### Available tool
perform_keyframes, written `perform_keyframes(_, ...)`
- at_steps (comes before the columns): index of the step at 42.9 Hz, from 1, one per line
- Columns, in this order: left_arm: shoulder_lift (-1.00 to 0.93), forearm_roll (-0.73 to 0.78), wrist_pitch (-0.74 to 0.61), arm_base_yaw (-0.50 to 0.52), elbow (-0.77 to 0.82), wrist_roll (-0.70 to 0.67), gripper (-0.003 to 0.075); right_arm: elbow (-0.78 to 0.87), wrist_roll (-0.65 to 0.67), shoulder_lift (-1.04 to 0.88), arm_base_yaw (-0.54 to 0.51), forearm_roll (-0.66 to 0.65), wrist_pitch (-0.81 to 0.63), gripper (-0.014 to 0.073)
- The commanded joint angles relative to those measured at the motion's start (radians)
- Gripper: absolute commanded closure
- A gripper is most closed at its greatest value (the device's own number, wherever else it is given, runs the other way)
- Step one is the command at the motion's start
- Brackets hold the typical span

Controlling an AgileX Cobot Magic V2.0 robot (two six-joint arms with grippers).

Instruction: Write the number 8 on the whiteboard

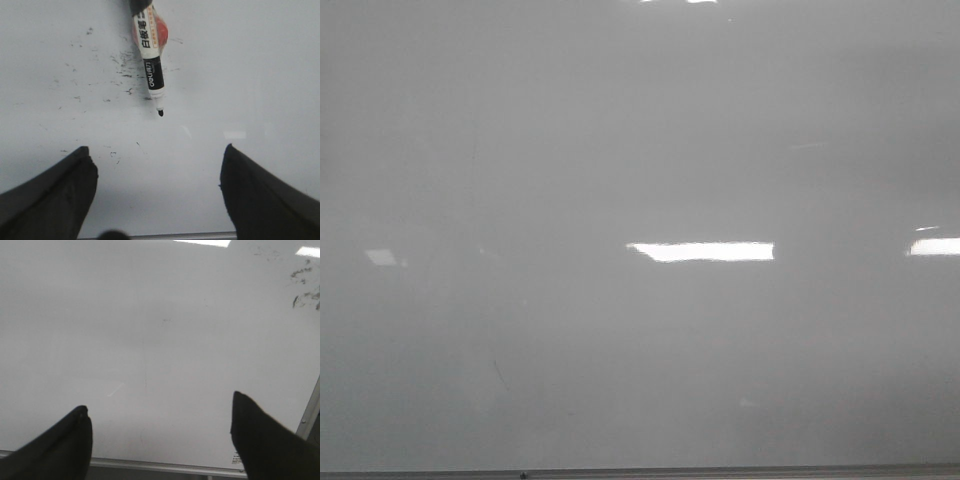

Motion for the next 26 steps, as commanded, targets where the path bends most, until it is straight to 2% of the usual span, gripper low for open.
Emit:
perform_keyframes(1, 0.087, -0.027, -0.136, -0.006, -0.049, -0.01, 0.0208, -0.029, -0.008, 0.007, 0.005, 0.005, -0.065, 0.0002)
perform_keyframes(9, 0.235, -0.082, -0.191, -0.006, -0.106, -0.01, 0.0208, -0.029, -0.008, 0.007, 0.005, 0.005, -0.065, 0.0002)
perform_keyframes(26, 0.431, -0.083, -0.282, -0.006, -0.187, -0.01, 0.0209, -0.029, -0.008, 0.007, 0.005, 0.005, -0.065, 0.0002)
